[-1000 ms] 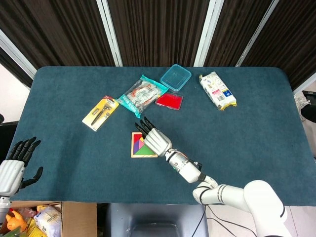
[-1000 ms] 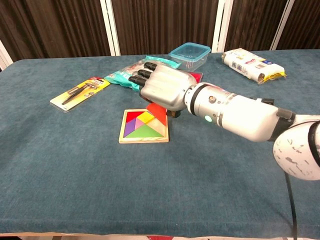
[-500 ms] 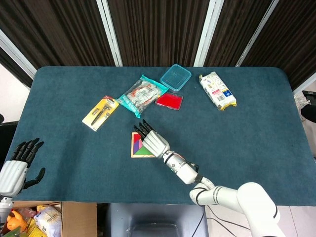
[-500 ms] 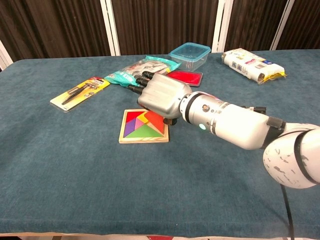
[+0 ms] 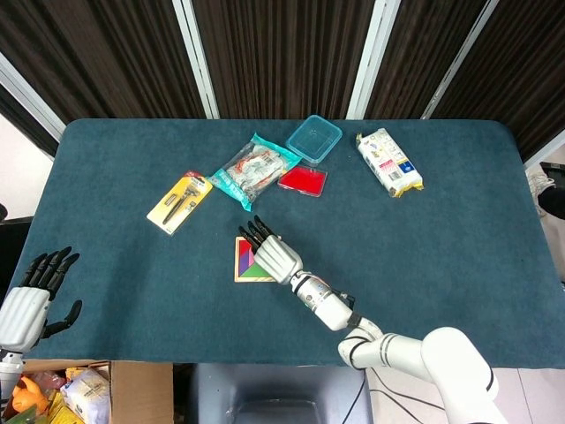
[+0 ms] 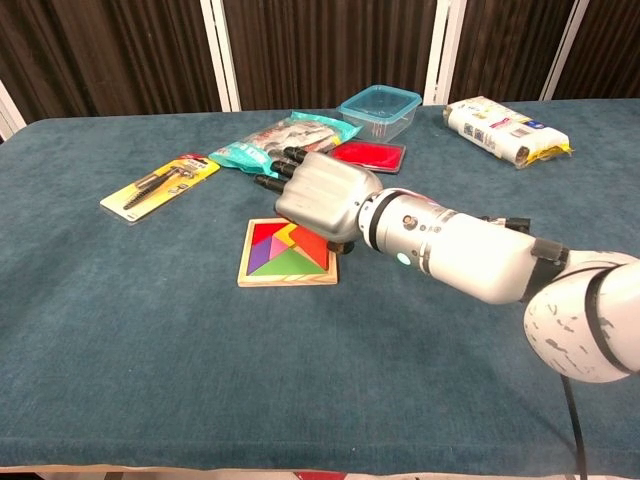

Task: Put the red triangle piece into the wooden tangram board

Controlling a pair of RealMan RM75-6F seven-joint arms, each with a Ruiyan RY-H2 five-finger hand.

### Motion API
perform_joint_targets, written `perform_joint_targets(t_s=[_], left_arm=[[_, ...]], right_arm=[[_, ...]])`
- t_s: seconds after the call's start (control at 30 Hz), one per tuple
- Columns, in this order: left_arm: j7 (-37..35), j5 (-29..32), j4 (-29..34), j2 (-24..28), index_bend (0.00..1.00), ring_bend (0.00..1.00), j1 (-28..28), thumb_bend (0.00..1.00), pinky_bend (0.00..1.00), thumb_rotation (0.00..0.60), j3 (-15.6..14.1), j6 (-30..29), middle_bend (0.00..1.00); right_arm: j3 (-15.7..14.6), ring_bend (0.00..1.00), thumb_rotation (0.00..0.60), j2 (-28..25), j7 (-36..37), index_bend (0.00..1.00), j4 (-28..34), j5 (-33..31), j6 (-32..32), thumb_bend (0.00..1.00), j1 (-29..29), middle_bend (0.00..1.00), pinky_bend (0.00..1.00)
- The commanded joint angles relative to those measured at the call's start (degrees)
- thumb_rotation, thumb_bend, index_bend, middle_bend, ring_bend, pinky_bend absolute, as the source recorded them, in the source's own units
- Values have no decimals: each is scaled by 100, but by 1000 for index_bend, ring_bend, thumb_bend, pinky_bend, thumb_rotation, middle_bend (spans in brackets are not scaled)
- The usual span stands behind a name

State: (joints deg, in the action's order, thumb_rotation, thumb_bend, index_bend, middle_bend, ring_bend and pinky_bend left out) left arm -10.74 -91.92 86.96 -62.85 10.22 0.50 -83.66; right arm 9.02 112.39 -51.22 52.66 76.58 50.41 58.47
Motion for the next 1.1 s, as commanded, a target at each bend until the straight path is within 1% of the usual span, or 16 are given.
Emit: perform_joint_targets(t_s=[0.03, 0.37, 0.53, 0.77, 1.1], left_arm=[[-2, -1, -11, -6, 0, 0, 4, 448, 55, 600, -1, 4, 0], [-28, -19, -4, 11, 0, 0, 12, 448, 55, 600, -11, -1, 0], [-33, -18, -11, 5, 0, 0, 13, 448, 55, 600, -17, 5, 0], [-21, 12, 5, 11, 0, 0, 41, 449, 55, 600, -2, 49, 0], [-29, 22, 0, 11, 0, 0, 45, 448, 55, 600, -5, 56, 0]], right_arm=[[-4, 0, 600, -2, -30, 644, 15, -4, -15, 462, 5, 11, 0], [-70, 0, 600, -8, -200, 619, 163, -34, -14, 462, -57, 11, 0], [-66, 0, 600, -32, -326, 546, 221, -91, -18, 462, -81, 10, 0], [-64, 0, 600, -67, -425, 505, 324, -153, -16, 462, -112, 12, 0], [-66, 0, 600, -115, -480, 487, 389, -184, -23, 462, -114, 15, 0]])
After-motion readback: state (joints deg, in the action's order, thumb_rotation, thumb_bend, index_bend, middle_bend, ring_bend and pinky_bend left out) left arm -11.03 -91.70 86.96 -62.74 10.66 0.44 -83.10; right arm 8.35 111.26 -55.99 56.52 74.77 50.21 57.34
